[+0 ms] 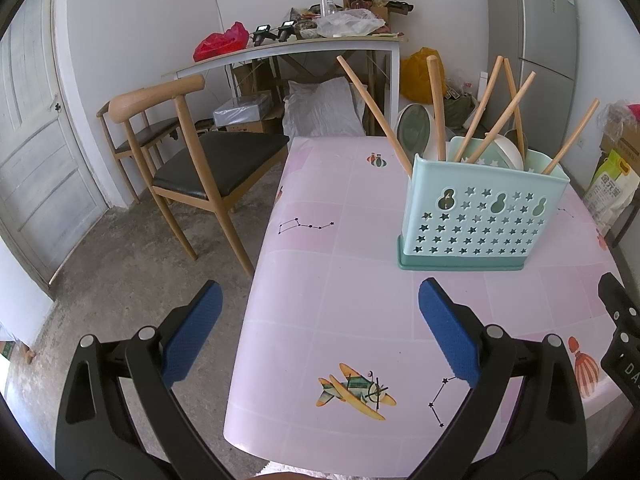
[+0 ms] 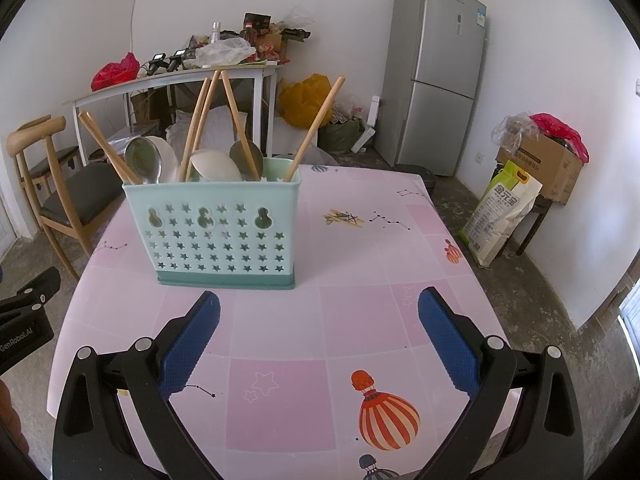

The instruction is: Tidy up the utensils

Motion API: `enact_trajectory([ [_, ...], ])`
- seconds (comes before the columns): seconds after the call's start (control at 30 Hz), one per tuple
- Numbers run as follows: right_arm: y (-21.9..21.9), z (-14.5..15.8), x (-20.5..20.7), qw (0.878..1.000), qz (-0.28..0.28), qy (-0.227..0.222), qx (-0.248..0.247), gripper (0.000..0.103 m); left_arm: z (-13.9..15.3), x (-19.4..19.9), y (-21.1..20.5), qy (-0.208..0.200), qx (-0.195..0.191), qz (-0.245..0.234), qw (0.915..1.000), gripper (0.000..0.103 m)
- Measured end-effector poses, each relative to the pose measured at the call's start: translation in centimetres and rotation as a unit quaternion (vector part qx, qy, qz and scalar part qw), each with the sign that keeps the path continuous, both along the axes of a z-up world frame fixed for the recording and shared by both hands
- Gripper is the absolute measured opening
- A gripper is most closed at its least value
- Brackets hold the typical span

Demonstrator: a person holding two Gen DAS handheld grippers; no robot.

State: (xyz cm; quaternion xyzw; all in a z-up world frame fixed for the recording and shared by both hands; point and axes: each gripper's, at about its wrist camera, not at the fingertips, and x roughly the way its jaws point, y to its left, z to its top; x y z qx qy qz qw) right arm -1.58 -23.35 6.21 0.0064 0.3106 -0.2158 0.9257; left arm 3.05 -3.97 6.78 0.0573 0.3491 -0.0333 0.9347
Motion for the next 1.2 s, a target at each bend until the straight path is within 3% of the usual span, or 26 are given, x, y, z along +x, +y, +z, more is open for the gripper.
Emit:
enact_trajectory([
  [1.2, 0.01, 0.05, 0.03, 1.000, 0.000, 0.000, 0.000, 0.097, -0.36, 0.05, -0.09, 0.003, -0.003, 0.000, 1.0000, 0.095],
])
